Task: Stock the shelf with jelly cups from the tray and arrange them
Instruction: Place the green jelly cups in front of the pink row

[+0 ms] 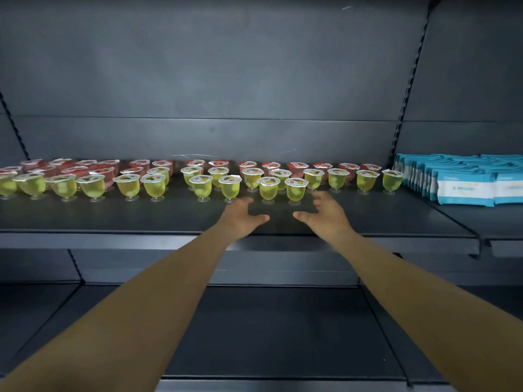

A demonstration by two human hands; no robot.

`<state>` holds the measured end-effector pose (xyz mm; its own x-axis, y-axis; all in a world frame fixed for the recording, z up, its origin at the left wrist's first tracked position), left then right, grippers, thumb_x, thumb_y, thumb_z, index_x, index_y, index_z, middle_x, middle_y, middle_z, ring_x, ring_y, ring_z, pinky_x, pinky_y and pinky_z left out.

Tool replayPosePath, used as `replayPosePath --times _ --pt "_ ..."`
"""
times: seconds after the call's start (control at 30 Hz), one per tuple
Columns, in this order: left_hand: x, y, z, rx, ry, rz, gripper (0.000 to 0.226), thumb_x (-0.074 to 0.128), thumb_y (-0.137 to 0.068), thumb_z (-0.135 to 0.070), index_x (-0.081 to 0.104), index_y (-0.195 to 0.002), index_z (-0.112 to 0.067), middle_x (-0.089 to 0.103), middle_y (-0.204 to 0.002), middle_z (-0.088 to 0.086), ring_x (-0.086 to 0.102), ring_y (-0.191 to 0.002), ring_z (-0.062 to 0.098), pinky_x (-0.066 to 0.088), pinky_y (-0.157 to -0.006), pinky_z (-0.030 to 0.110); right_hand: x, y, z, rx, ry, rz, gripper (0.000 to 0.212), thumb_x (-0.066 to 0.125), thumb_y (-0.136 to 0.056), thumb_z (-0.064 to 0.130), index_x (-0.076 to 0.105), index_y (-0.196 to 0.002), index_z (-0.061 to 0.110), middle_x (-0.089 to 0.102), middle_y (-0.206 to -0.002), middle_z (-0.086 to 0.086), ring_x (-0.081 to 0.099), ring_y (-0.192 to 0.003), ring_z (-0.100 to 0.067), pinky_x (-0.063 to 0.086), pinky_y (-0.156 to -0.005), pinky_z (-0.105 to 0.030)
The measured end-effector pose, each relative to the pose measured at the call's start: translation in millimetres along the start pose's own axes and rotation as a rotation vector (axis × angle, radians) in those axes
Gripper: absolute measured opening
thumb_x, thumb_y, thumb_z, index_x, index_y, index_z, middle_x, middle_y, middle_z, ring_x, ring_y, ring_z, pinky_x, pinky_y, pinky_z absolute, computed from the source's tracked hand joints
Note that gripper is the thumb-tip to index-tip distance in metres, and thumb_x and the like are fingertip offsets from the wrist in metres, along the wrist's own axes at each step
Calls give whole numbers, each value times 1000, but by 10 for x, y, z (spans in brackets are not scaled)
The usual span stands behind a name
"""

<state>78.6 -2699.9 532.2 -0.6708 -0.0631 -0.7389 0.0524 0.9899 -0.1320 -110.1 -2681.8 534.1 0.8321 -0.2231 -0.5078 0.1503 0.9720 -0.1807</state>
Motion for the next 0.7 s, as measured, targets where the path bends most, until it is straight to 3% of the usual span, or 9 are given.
replayPosePath --times 0.13,0.27,0.4,0.47,0.53,0.7 --pt "-313 630 110 181 -256 95 68 64 -87 -36 35 -144 -15 30 -151 5 30 -138 21 27 -109 31 9 665 286 -159 338 46 72 74 -80 32 38 -141 16 38 -143 -5 36 -133 -22 32 -105 -32" --pt "-609 1306 343 306 -426 133 64 63 -88 -37 36 -142 -15 35 -145 3 34 -133 19 32 -107 31 250 1407 501 -213 588 116 80 72 -80 41 32 -145 17 34 -146 -8 29 -136 -26 28 -108 -35" --pt "-732 1975 803 288 -502 203 67 61 -88 -37 33 -145 -15 26 -152 6 24 -140 21 25 -112 31 627 2153 558 -158 642 163 82 69 -81 45 28 -147 19 27 -152 -6 19 -141 -26 24 -114 -41" --pt "-725 2294 1086 268 -522 261 68 61 -88 -38 33 -144 -12 29 -150 9 28 -138 24 26 -112 33 851 2498 502 -111 663 211 80 68 -83 45 27 -147 20 24 -152 -5 17 -142 -27 24 -114 -44" --pt "-689 2601 1380 242 -517 317 67 61 -88 -39 35 -143 -11 35 -145 9 33 -134 26 30 -110 35 1076 2786 412 -74 690 268 79 67 -84 45 28 -147 20 25 -152 -6 20 -141 -27 26 -113 -44" --pt "-412 3133 2218 132 -474 451 65 59 -90 -37 33 -144 -15 29 -151 6 27 -139 22 27 -111 34 1665 3265 -29 12 707 392 78 71 -81 39 31 -145 19 32 -147 -9 28 -137 -28 31 -110 -42"
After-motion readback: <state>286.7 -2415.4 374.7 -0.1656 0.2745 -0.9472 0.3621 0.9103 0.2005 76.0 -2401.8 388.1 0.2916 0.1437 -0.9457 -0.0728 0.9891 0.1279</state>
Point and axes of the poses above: each hand's wrist, its own y-axis away from the middle knuckle, its own x-axis out of the palm, z = x × y, the point moved 4 cm from there along -y, towards the middle knuckle
